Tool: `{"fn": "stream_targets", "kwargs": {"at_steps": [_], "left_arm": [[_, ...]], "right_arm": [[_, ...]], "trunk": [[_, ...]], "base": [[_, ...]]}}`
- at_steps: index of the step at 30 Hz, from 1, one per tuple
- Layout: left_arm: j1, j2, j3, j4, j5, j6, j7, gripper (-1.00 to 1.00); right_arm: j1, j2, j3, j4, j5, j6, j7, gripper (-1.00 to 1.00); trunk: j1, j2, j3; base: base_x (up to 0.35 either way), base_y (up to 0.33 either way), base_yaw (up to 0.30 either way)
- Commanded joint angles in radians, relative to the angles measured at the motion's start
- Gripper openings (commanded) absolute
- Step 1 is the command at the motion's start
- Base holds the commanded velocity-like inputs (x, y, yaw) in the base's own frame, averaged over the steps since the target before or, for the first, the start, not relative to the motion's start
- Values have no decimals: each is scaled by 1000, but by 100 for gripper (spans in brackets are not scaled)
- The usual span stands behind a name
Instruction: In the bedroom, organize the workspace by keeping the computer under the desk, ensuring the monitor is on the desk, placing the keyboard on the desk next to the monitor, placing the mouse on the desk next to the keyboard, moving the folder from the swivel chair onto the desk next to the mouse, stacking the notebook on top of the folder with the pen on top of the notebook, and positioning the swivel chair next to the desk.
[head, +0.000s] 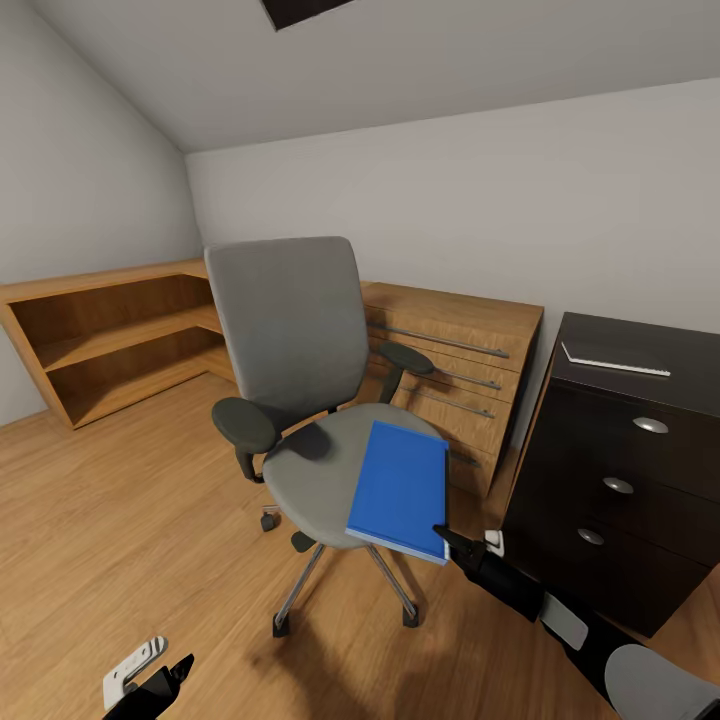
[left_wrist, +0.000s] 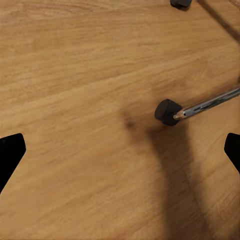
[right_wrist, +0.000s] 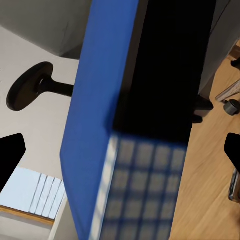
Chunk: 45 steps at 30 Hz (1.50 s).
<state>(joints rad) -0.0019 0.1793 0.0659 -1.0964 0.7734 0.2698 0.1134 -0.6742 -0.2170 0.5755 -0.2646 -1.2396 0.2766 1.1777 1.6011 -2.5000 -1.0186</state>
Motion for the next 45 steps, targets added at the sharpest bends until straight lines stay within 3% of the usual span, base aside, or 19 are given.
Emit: {"fn": "stream_targets", "kwargs": {"at_steps": [1, 40, 41, 45], "left_arm": [[0, 0, 0, -2, 11, 5, 6, 100], [0, 0, 0, 0, 14, 6, 8, 100], [0, 0, 0, 0, 14, 6, 7, 100], [0, 0, 0, 0, 14, 6, 8, 100]], "right_arm": [[-1, 1, 6, 1, -11, 10, 2, 100], [-1, 5, 6, 23, -9, 10, 2, 100], [-1, 5, 6, 24, -10, 10, 2, -100], [-1, 4, 6, 27, -9, 10, 2, -100]], "trunk": [[0, 0, -1], [0, 0, -1], [0, 0, -1], [0, 0, -1]], "base": [[0, 0, 0], [32, 26, 0], [0, 0, 0], [0, 0, 0]]}}
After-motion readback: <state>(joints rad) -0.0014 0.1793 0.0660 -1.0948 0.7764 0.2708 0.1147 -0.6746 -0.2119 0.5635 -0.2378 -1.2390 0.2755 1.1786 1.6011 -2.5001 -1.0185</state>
